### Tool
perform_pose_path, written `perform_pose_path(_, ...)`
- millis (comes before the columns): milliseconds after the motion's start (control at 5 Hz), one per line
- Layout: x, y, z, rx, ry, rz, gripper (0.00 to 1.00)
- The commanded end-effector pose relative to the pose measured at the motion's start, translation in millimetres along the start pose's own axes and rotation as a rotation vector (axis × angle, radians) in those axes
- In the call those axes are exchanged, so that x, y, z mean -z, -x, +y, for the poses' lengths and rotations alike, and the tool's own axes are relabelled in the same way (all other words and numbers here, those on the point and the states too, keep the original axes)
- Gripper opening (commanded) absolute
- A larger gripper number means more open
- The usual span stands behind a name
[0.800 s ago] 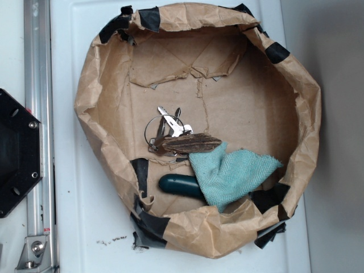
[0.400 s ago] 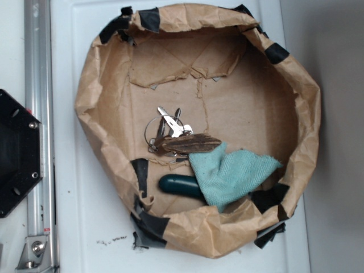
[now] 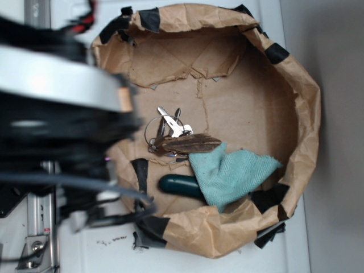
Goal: Grab the wood chip.
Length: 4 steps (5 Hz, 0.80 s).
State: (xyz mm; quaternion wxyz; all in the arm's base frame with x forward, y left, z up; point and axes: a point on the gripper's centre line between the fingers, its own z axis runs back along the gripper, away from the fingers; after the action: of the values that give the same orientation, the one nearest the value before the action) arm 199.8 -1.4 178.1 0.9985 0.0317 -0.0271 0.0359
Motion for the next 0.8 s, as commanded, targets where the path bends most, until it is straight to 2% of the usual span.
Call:
perform_pose_path(0,65.4,-39.6,25.5,0.043,0.002,-0.014,1.0)
perform_pose_path(200,88.3,-45.2,13.1,0.091,0.003,0.017,1.0)
perform_pose_path(400,106.0,-46.8,-4.2,0.124,-0.01,0.015,1.0)
perform_pose_path(600,135.6,-61.7,-11.6,0.142,-0.063,0.014,1.0)
